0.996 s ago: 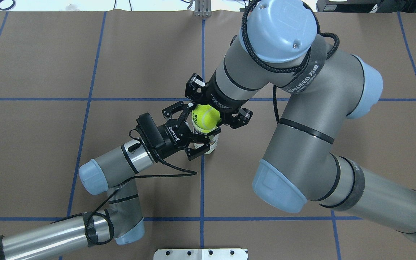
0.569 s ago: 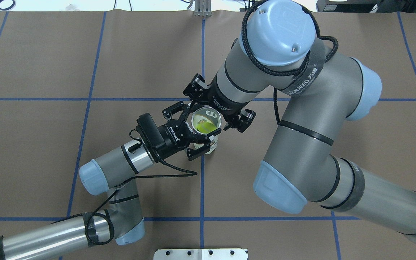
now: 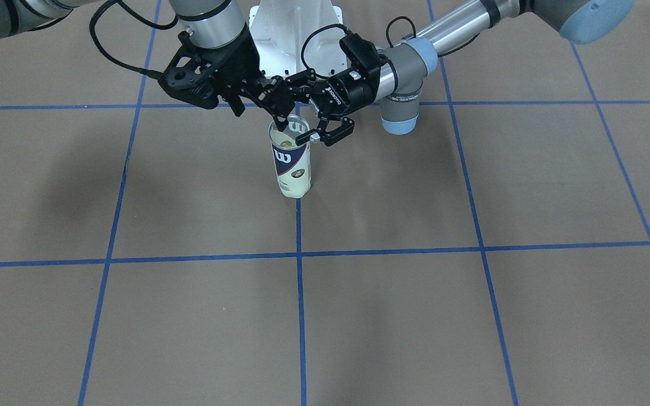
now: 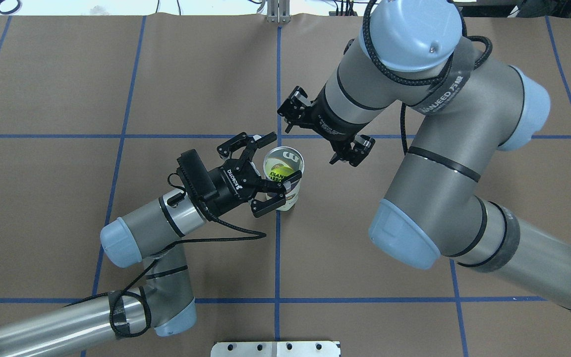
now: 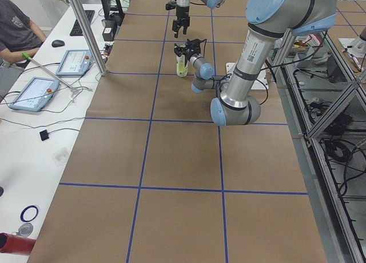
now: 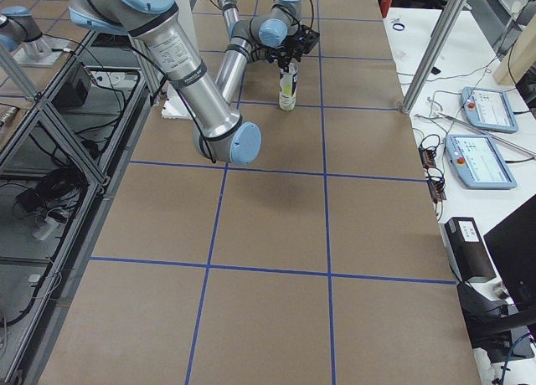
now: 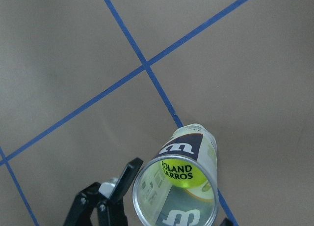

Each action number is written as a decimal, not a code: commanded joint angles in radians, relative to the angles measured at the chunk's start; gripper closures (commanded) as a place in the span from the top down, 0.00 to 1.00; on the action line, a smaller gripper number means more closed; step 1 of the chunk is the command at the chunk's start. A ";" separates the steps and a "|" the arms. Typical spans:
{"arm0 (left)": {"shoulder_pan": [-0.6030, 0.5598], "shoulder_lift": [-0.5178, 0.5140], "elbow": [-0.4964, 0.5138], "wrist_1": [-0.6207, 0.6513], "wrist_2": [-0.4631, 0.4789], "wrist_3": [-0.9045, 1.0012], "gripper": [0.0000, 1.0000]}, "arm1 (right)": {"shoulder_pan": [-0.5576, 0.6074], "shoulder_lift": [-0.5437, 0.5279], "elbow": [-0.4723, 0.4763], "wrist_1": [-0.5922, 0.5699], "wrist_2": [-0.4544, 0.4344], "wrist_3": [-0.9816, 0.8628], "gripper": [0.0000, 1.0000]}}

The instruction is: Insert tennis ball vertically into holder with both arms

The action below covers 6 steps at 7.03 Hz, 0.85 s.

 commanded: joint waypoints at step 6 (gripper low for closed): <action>-0.365 0.169 -0.076 0.466 -0.011 -0.349 0.93 | 0.356 -0.258 -0.068 0.007 0.086 -0.571 1.00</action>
